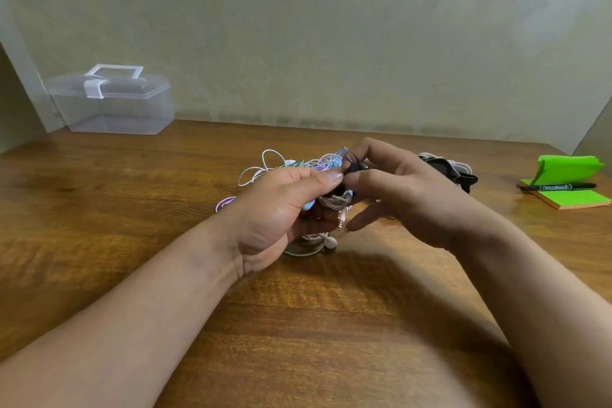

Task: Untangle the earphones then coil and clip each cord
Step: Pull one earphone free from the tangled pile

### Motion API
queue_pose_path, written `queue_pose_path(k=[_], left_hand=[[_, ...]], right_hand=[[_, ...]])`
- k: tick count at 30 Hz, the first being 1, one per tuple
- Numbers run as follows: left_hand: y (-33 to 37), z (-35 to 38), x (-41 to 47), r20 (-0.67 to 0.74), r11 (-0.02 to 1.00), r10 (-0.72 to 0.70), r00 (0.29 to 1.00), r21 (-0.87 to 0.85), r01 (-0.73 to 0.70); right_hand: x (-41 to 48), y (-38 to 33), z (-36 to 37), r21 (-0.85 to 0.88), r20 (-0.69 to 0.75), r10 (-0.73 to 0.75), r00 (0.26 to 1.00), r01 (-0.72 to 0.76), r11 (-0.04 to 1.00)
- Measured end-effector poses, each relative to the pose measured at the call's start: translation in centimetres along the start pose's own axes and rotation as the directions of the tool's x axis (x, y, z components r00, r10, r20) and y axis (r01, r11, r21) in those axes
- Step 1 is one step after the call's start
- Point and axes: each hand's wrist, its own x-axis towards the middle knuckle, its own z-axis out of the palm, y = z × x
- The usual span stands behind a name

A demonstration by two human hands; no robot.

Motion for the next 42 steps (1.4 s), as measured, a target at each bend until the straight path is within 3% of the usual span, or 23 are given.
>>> queue_pose_path(k=[6,11,17,23,31,35,42], left_hand=[[-0.1,-0.2,-0.1,0.004,1.0,-0.001,1.0,0.016,0.001],[-0.5,-0.6,0.4,0.02,0.999,0.009,1.0,-0.039,-0.008],[-0.9,-0.9,0.8,0.034,1.0,0.018,0.999,0.003,-0.019],[-0.9,-0.4,0.9,-0.026,0.994,0.078,0.997,0.074,-0.076],[-0.8,-0.5,0.9,-0.132,0.982,0.159,0.978,0.124,-0.143],[-0.9,-0.3,1.1,-0.123,0.98,0.157,0.98,0.142,-0.14],[-0.6,-0.3,0.8,-0.056,0.997,0.07,0.996,0.018,-0.069]], right_hand=[[0.0,0.3,0.1,-0.013,0.051,0.022,0.998,-0.022,1.0],[0.3,0.2,0.3,0.07,0.006,0.029,1.0,-0.029,0.997],[0.0,0.3,0.3,-0.007,0.056,0.01,0.998,-0.009,1.0],[0.5,0.6,1.2,-0.034,-0.086,-0.047,0.995,0.044,0.998],[0.4,0.6,1.4,-0.198,-0.111,-0.09,0.99,0.067,0.978],[0.4,0.3,1.4,-0.232,-0.159,-0.067,0.985,0.029,0.972],[0.2,-0.2,1.9,-0.305,-0.242,-0.031,0.97,-0.046,0.951]])
